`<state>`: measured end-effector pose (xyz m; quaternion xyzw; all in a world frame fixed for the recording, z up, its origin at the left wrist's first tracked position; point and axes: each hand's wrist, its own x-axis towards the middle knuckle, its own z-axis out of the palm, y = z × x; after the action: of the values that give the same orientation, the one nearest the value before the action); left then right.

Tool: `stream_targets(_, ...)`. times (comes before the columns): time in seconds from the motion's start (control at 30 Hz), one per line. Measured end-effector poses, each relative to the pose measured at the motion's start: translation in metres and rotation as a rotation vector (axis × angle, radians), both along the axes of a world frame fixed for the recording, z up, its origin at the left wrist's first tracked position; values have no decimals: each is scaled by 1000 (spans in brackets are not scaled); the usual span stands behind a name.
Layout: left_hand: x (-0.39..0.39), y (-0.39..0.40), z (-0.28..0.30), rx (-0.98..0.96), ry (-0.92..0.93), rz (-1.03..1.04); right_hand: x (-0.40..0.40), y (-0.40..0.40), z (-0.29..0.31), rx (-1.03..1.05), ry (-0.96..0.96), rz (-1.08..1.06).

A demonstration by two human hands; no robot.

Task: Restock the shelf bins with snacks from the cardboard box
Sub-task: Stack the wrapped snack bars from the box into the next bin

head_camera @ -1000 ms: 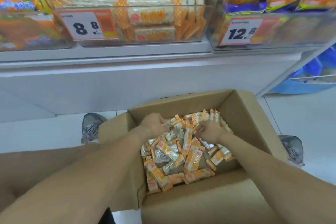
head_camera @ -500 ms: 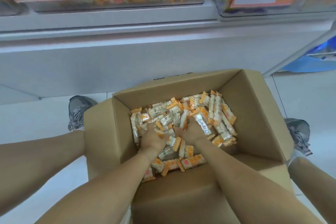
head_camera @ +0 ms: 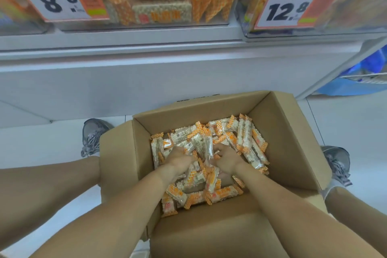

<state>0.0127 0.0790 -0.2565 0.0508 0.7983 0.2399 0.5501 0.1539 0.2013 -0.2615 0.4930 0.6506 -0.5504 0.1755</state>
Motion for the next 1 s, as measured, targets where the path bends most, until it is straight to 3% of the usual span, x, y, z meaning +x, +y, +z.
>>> stream_targets(0.13, -6, -3, 23, 114, -192, 280, -3, -1, 39, -213, 75, -181)
stream_targets(0.2, -8, -6, 42, 226, -349, 342, -4, 1, 62, -240, 105, -148)
stream_targets(0.3, -22, 0, 87, 396, -523, 253, -6, 11, 107, -195, 159, -16)
stream_targets(0.4, -42, 14, 139, 449, -576, 87, -8, 25, 165, -108, 204, 153)
stream_targets(0.57, -65, 46, 234, 470, -354, -205, -7, 63, 266, -30, 345, 278)
stream_targets(0.73, -76, 49, 323, 457, 339, -603, 12, 81, 335, 22, 507, 219)
stream_targets(0.8, -76, 45, 338, 509, 335, -556, 18, 80, 345, 27, 596, 170)
stream_targets(0.93, -75, 42, 344, 630, 59, -475, 25, 80, 340, 1, 677, 109)
stream_targets(1.0, -78, 47, 347, 670, 28, -486, 25, 79, 338, -23, 689, 64)
